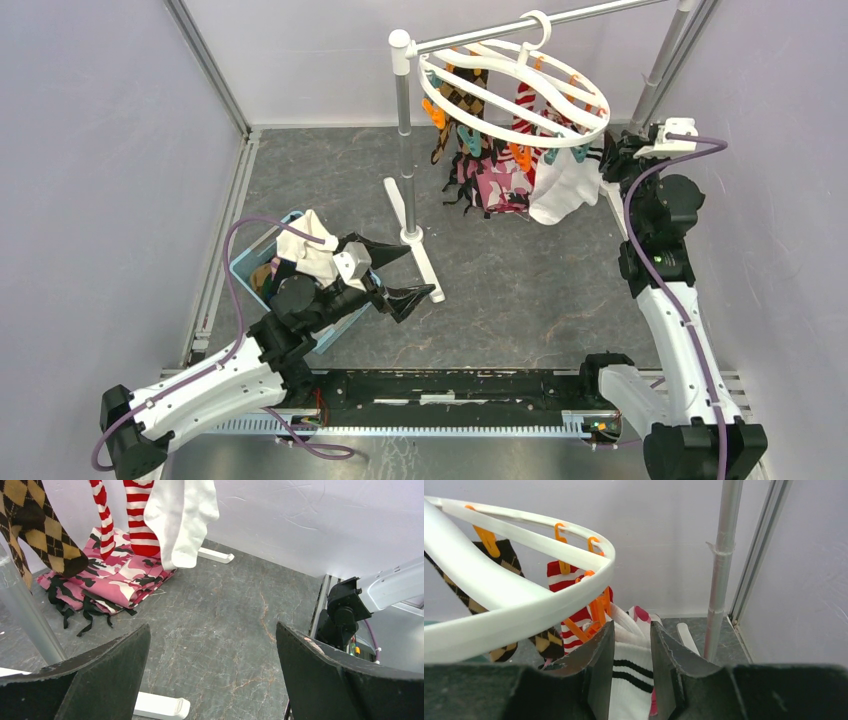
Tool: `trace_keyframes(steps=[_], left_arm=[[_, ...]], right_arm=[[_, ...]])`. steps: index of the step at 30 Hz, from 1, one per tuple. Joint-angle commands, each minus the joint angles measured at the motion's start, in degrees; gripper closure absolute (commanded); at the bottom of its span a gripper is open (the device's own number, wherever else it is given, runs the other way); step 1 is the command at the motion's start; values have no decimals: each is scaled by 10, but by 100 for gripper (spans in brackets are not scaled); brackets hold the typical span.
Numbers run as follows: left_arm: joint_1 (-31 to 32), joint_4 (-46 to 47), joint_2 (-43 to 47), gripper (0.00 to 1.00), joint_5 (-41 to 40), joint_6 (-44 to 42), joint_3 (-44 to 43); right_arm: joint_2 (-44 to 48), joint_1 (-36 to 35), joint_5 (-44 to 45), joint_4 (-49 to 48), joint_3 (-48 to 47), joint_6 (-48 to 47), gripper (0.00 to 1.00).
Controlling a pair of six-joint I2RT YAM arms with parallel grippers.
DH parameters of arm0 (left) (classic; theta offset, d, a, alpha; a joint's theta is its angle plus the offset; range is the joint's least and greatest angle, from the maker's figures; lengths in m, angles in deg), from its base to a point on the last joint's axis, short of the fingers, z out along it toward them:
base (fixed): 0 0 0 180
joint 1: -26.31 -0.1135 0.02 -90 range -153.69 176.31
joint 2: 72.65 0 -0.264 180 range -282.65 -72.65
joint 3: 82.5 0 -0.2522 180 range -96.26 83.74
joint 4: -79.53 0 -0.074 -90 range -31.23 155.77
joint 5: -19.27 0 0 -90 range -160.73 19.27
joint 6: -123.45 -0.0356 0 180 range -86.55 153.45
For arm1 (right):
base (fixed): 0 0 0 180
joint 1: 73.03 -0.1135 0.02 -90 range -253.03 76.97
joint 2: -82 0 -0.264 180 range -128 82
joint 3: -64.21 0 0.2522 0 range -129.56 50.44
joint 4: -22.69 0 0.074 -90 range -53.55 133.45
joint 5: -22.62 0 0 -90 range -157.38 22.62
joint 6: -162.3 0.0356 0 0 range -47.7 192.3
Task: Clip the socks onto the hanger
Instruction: Reset both arms
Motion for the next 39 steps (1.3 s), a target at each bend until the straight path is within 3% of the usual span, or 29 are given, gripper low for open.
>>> trace_keyframes(steps=[1, 15, 23, 33, 39], left_arm=[[3, 6, -1, 0, -3, 15, -8], [3, 0, -15, 0, -8, 14, -11], [3, 4, -36, 0, -6, 15, -18], [3, 16, -30, 0, -15, 16, 2], [2, 35, -37, 0, -19, 14, 16]], right_arm=[[31, 4, -15, -1, 24, 6, 62], [173, 2, -116, 40, 113, -10, 48], [188, -10, -144, 48, 119, -7, 45], [247, -88, -50, 103, 147, -39, 51], [278, -98, -34, 160, 168, -44, 54]])
